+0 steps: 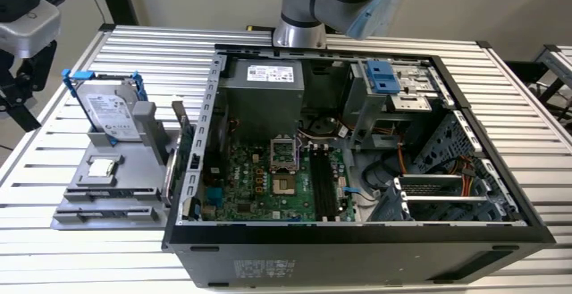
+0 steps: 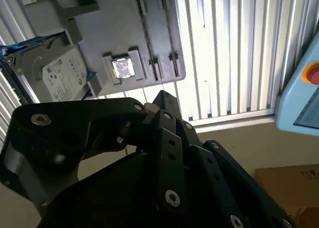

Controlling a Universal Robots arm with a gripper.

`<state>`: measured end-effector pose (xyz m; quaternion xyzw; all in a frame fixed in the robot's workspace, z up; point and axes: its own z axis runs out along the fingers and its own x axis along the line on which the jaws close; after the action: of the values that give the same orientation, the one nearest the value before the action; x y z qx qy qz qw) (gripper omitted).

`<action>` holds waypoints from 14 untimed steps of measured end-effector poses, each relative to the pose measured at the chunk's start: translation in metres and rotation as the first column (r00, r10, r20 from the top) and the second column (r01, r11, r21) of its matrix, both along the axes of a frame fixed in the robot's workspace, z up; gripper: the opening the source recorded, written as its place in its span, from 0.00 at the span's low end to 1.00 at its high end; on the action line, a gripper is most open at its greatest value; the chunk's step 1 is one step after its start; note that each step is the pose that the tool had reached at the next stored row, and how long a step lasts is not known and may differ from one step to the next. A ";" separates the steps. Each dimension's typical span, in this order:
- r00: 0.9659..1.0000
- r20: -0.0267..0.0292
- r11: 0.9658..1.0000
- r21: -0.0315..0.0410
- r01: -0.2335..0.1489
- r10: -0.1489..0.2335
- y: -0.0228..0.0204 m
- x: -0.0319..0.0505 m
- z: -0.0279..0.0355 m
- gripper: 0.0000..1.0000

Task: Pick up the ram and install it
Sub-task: 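Pick up the ram and move it above insertion slot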

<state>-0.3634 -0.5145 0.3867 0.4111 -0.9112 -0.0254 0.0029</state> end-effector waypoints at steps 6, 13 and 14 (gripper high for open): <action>0.995 0.000 0.995 0.000 -0.101 0.101 0.0000 0.0000 0.0000 0.00; 0.977 0.014 0.977 -0.002 -0.211 0.211 0.0000 0.0000 0.0001 0.00; 0.975 0.019 0.975 -0.003 -0.223 0.223 0.0000 0.0000 0.0000 0.00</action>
<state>-0.3634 -0.5145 0.3866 0.5110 -0.8593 -0.0204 -0.0028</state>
